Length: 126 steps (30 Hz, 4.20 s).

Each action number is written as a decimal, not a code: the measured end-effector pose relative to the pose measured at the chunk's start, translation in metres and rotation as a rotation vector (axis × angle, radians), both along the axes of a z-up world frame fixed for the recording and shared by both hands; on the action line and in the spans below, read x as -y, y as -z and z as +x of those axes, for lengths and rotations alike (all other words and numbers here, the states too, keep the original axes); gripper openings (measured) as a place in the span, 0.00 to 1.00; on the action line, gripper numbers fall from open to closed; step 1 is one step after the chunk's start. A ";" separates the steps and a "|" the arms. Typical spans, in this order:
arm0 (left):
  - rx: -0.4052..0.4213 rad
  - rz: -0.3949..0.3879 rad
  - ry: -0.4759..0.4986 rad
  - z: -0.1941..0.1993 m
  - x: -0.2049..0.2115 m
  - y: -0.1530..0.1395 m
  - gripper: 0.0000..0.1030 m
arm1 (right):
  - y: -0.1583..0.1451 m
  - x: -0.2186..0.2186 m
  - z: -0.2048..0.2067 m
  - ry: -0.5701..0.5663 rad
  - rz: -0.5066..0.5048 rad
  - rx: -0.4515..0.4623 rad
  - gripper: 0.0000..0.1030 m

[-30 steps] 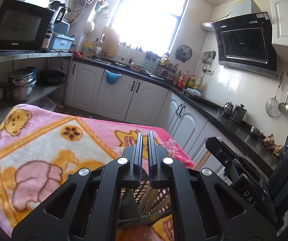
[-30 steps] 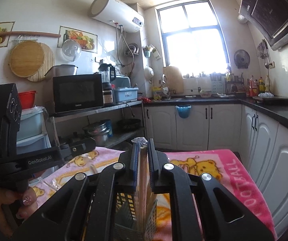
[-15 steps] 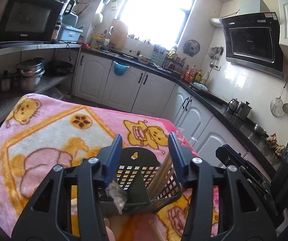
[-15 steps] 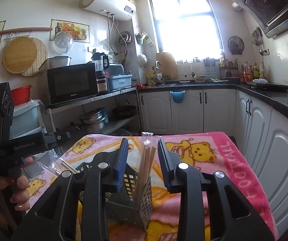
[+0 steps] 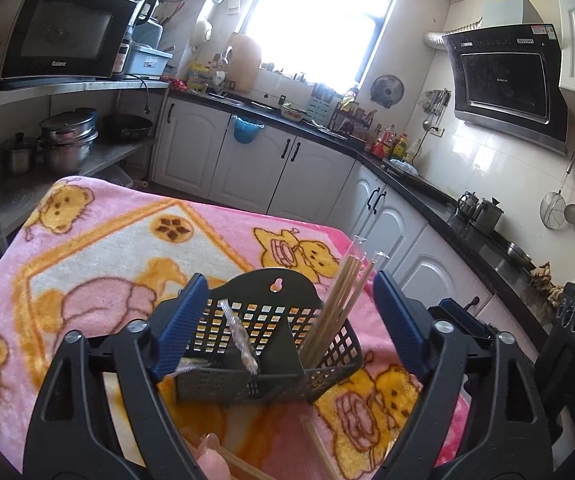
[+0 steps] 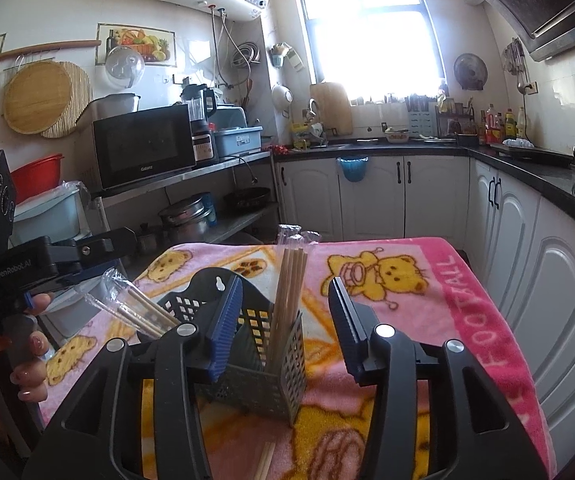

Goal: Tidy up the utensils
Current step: 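Pull the open left gripper back from the caddy over the chopstick pile, then lower the left gripper onto another wrapped chopstick and close on it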

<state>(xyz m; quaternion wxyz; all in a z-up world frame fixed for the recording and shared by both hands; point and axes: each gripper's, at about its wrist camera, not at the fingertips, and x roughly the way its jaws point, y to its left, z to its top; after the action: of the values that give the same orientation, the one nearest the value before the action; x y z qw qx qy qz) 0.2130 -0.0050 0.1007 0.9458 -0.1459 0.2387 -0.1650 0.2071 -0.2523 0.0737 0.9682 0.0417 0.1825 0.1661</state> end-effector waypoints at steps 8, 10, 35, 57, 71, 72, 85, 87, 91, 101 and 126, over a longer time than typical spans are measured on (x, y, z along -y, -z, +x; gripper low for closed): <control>0.014 -0.001 0.008 -0.021 -0.005 -0.001 0.90 | 0.002 0.003 -0.012 -0.004 -0.004 -0.026 0.48; 0.019 0.003 0.005 -0.028 -0.007 -0.001 0.90 | 0.002 0.003 -0.016 -0.007 -0.005 -0.030 0.49; -0.031 0.005 -0.033 -0.068 -0.025 0.022 0.90 | 0.015 -0.006 -0.046 -0.048 -0.047 -0.076 0.52; -0.151 0.073 -0.068 -0.073 -0.032 0.076 0.90 | 0.049 -0.014 -0.056 -0.079 -0.078 -0.168 0.56; -0.242 0.073 -0.067 -0.069 -0.035 0.110 0.90 | 0.076 -0.019 -0.054 -0.097 -0.110 -0.251 0.56; -0.249 0.073 -0.069 -0.069 -0.035 0.113 0.90 | 0.077 -0.019 -0.054 -0.098 -0.111 -0.254 0.56; -0.393 0.025 -0.024 -0.050 -0.038 0.158 0.33 | 0.096 -0.025 -0.045 -0.101 -0.139 -0.328 0.56; -0.420 0.008 -0.017 -0.044 -0.039 0.164 0.31 | 0.099 -0.027 -0.041 -0.103 -0.153 -0.339 0.56; -0.460 0.003 -0.024 -0.033 -0.038 0.173 0.26 | 0.106 -0.033 -0.032 -0.114 -0.182 -0.370 0.56; -0.491 -0.010 -0.041 -0.013 -0.043 0.180 0.23 | 0.132 -0.050 0.010 -0.140 -0.238 -0.486 0.48; -0.492 -0.065 -0.063 0.008 -0.064 0.183 0.11 | 0.149 -0.072 0.047 -0.126 -0.308 -0.544 0.34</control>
<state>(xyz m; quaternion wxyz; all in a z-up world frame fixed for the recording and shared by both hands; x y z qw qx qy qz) 0.2207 0.0590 -0.0827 0.8587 -0.2192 0.4517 -0.1025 0.2537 -0.1804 -0.0755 0.8665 -0.0741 0.4601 0.1787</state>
